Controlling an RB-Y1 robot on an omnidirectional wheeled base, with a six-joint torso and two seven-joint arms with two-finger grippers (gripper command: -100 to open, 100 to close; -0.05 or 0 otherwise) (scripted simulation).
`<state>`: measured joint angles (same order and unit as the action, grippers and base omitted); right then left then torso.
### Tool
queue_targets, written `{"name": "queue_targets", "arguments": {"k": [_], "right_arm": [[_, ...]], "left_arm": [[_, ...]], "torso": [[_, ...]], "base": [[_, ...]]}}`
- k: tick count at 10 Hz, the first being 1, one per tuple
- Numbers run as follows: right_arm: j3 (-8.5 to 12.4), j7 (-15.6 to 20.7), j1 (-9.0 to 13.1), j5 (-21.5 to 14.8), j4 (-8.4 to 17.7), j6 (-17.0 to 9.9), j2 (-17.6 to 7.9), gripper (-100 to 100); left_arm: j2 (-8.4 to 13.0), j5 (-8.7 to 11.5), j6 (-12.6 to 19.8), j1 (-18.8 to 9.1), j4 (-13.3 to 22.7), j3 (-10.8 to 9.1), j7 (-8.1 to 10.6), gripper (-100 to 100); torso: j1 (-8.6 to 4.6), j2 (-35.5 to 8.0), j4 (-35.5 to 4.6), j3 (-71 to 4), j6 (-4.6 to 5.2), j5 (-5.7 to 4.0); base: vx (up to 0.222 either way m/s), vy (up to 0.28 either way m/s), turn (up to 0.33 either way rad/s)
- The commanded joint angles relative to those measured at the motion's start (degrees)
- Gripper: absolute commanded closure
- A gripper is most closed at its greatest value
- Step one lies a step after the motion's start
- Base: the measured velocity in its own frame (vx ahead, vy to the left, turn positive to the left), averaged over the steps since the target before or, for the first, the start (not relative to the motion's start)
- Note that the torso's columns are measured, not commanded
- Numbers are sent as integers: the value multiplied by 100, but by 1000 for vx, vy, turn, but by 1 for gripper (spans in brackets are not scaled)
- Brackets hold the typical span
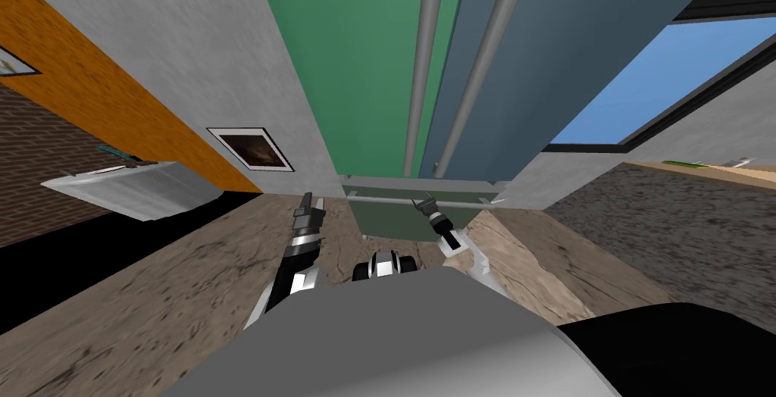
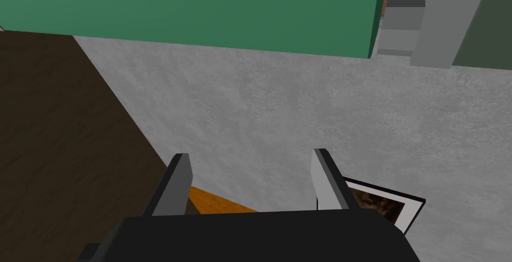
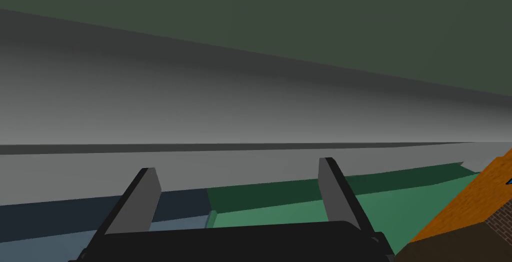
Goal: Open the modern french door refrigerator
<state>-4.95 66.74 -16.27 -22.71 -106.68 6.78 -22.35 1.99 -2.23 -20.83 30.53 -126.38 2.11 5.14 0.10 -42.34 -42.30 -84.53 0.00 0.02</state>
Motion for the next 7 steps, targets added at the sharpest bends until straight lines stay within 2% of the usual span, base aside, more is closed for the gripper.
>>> {"name": "queue_targets", "arguments": {"k": [1, 2, 3, 4, 7], "right_arm": [[-8, 418, 99, -216, 205, -120, -150, -100], [-8, 501, 99, -216, 205, -120, -150, -100], [-13, 686, 168, -355, 340, -197, -257, -100], [-13, 778, 168, -355, 340, -197, -257, -100], [-23, 1244, 301, -624, 604, -346, -468, -100]], "left_arm": [[0, 0, 0, 0, 0, 0, 0, 0], [0, 0, 0, 0, 0, 0, 0, 0], [1, 0, 0, 0, 0, 0, 0, 0], [0, 0, 0, 0, 0, 0, 0, 0], [1, 0, 0, 0, 0, 0, 0, 0]], "torso": [[-5, 8, 8, -4, -9, -3], [-9, 27, 26, -13, -8, -12], [-14, 40, 39, -21, -21, -20], [-5, 66, 58, -33, -25, -25], [-21, 104, 92, -54, -33, -44]], "base": [[14, 117, -128], [-1, 101, -72], [11, 119, -101], [18, 100, -75], [15, 117, -74]]}}
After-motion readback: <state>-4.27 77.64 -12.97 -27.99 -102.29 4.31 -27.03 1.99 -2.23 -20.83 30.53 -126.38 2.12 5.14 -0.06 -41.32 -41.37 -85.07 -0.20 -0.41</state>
